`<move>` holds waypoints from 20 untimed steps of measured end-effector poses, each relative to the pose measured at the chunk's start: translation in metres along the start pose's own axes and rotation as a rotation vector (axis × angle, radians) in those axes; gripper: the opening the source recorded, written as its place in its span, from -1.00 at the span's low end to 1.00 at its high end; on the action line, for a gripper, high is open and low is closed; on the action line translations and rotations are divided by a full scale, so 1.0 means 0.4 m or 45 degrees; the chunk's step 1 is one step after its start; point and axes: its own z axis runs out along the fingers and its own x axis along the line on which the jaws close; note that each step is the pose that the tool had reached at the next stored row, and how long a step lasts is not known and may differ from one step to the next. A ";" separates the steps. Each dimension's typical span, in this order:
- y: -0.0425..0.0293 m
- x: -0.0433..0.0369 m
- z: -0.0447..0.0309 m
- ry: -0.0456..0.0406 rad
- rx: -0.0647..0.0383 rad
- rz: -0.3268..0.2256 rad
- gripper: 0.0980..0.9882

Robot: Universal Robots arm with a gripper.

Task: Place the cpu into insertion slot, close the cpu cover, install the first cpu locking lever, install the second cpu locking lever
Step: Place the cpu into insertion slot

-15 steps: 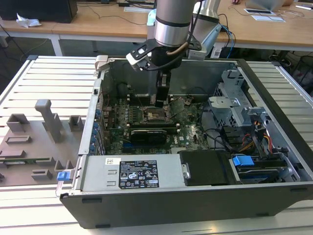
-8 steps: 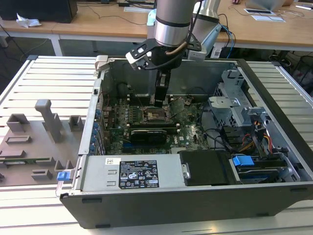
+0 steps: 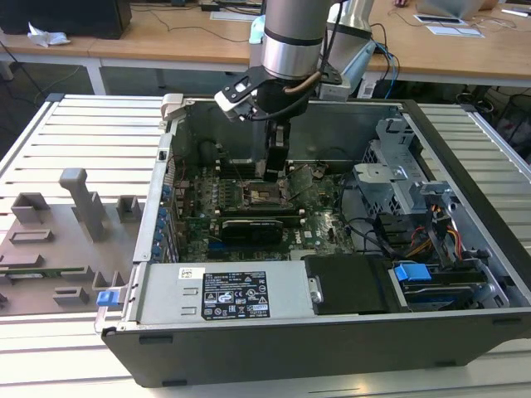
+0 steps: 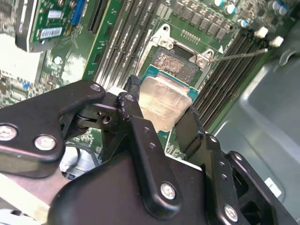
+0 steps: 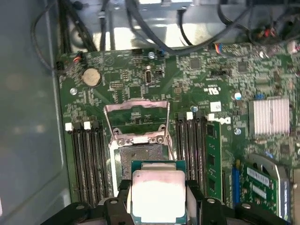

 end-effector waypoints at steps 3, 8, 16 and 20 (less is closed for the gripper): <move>0.000 0.000 0.000 -0.002 -0.002 -0.041 0.00; 0.000 0.000 0.006 -0.002 -0.002 -0.042 0.00; 0.002 0.001 0.034 -0.002 -0.002 -0.042 0.00; 0.002 0.002 0.042 -0.002 -0.002 -0.042 0.00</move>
